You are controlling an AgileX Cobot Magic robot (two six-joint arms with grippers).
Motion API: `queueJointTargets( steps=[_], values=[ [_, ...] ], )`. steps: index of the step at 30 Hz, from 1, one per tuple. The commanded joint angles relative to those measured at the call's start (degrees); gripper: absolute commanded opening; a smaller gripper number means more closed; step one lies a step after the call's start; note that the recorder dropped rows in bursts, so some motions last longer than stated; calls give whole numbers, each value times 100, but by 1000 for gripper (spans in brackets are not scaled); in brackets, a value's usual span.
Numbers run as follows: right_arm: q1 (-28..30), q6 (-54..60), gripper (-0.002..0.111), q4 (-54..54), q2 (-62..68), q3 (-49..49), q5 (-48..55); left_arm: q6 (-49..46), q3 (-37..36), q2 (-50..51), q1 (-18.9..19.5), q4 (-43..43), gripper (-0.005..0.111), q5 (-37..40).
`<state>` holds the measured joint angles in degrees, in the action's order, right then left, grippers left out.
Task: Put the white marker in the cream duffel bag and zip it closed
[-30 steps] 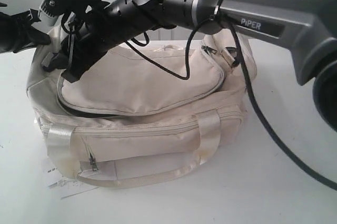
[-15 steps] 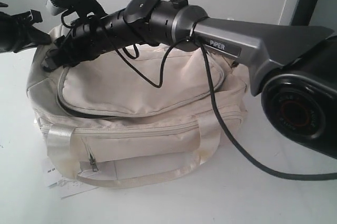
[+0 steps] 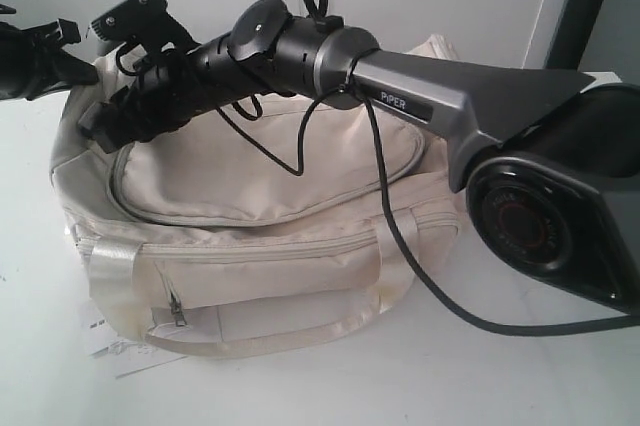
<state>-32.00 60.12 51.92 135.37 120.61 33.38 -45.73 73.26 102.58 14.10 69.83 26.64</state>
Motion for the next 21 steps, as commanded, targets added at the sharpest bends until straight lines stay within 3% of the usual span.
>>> queueJointTargets(
  steps=[1,2,21],
  values=[
    [3,-38,6,-33,-17,93,240,-72,22,6,11,104,0,186],
    [3,-38,-1,-33,-29,93,252,-72,22,6,11,104,0,186],
    [3,-918,0,-85,-468,93,635,-94,22,6,11,104,0,130]
  ],
)
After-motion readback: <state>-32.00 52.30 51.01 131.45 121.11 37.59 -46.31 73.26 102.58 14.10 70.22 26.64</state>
